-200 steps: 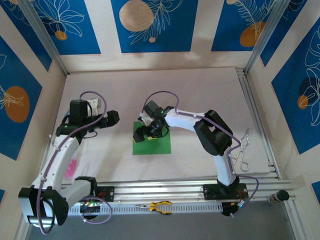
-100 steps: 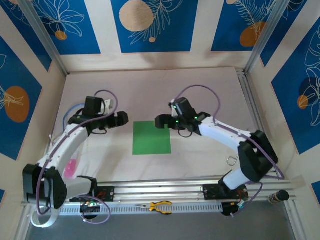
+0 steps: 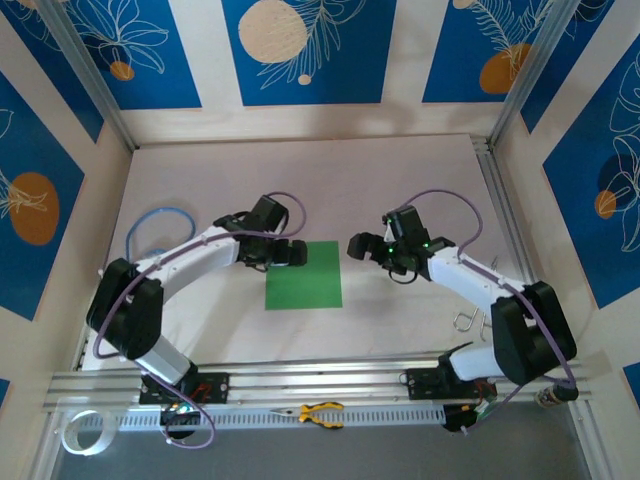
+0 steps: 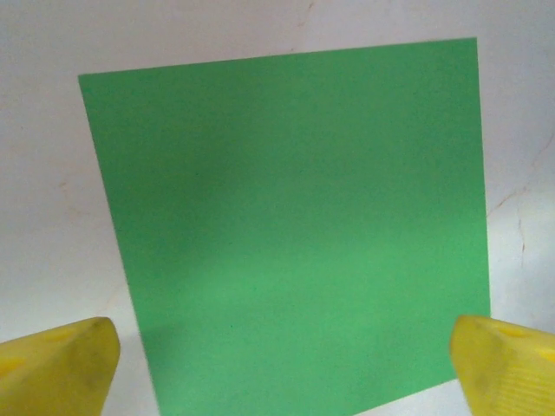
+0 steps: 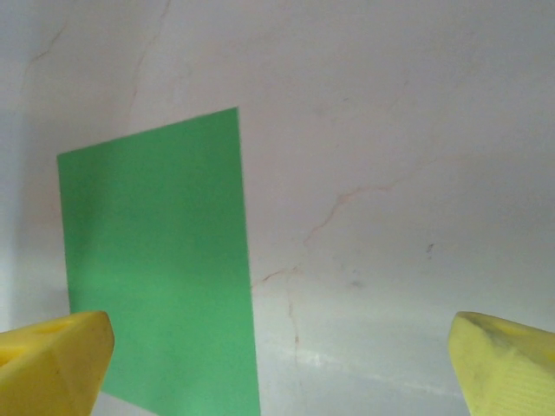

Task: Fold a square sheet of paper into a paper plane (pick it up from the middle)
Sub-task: Move the paper to the center of the table.

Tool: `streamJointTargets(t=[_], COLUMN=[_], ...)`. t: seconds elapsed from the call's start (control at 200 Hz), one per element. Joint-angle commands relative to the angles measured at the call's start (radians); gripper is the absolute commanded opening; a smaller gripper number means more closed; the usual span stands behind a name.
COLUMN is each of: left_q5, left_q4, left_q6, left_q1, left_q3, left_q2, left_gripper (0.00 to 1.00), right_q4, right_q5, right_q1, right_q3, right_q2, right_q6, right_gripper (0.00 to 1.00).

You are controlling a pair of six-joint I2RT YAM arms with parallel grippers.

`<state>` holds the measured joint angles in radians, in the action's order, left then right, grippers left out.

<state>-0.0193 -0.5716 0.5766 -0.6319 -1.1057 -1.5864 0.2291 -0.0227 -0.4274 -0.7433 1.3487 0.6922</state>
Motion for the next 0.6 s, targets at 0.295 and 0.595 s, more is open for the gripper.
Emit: streamJointTargets(t=[0.295, 0.595], left_q5=[0.107, 0.163], left_q4=[-0.070, -0.221], left_q6=[0.165, 0.194], left_q1=[-0.094, -0.181], left_q3=[-0.049, -0.220], left_q2=[-0.076, -0.245], left_gripper=[0.93, 0.91], right_q4=[-0.020, 0.024], right_q5=[0.074, 0.051], right_q1=[-0.020, -0.013], right_q3=[0.028, 0.044], right_q2=[-0.055, -0.051], right_q6=[-0.028, 0.009], right_gripper=[0.99, 0.99])
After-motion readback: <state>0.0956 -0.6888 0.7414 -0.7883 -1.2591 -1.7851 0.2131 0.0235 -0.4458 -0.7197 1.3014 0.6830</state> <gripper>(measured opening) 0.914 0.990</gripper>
